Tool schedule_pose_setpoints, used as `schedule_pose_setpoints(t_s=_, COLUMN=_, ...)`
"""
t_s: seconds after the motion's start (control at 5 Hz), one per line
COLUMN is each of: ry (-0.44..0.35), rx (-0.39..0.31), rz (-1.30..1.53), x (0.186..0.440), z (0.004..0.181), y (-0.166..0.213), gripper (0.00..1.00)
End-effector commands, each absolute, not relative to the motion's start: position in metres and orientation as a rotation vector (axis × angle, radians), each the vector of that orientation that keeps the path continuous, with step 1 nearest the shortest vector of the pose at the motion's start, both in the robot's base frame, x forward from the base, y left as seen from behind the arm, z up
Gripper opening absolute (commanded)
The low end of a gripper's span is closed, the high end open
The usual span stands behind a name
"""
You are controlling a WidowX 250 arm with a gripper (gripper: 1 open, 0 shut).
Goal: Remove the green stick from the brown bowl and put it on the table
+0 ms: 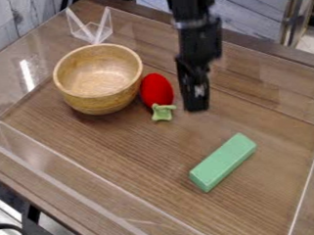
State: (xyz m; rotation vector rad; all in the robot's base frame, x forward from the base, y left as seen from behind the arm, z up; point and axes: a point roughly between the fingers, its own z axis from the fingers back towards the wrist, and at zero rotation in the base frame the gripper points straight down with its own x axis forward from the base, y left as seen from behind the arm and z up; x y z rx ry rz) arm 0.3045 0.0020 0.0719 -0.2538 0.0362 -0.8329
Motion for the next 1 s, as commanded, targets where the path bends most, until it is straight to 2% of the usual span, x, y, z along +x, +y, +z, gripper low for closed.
schedule_pose_setpoints(t_s=0.0, ry=-0.053, rx=-0.195, rz=-0.740, x=0.319, z=0.105, y=0.016, gripper=1.00)
schedule_pose_setpoints(t_s=0.2, ry=-0.051, rx=-0.192, rz=-0.755, x=0.323, z=0.104, y=0.016, gripper=1.00)
schedule_pose_setpoints(t_s=0.4, ry=-0.050, rx=-0.193, rz=-0.771, x=0.327, z=0.101, y=0.016, gripper=0.00)
schedule_pose_setpoints(t_s=0.8, ry=-0.052, rx=-0.203, rz=-0.699, x=0.328, z=0.093, y=-0.012, gripper=0.00)
